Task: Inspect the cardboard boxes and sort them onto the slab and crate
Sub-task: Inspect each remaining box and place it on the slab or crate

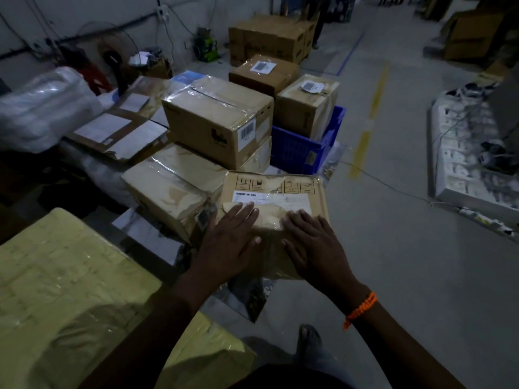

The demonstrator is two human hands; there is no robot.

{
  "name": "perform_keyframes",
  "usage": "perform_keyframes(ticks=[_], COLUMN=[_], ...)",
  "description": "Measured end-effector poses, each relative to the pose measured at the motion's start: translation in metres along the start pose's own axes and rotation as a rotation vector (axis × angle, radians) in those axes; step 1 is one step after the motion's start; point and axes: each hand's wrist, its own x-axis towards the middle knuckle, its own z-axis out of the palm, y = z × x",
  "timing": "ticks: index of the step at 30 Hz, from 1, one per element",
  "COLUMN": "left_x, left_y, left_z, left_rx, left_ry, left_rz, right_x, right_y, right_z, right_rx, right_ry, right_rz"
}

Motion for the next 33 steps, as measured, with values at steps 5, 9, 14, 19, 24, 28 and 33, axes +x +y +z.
perform_keyframes(ticks=[5,9,14,19,24,28,33], left_x=[-0.001,0.002,-0.001,-0.027,-0.075,-0.092,-0.109], left_y=[-0.002,0.0,0.009,0.024,0.034,0.024,0.015], left_z=[0.007,0.014,0.015,0.012,0.044,0.056,0.065], left_rx=[-0.159,-0.246,-0.294,-0.431,-0.745,-0.931,-1.07], left_ry=[0.044,0.107,0.163,0.265,0.313,0.294,0.335], left_rz=[-0.027,-0.068,-0.132,-0.254,-0.43,-0.593,-0.787], right_x=[-0.03,-0.034,-0.014,0.017,0.031,0.02,0.006], right_y=[0.014,0.015,0.018,0.008,-0.037,-0.06,-0.054], right_z=[0.011,0.021,0.004,-0.026,-0.022,0.011,0.053], right_rx=[0.392,0.628,0.716,0.601,0.444,0.376,0.336], right_ry=[0.289,0.222,0.231,0.244,0.193,0.243,0.213], right_rz=[0.373,0.452,0.459,0.351,0.15,0.012,-0.112])
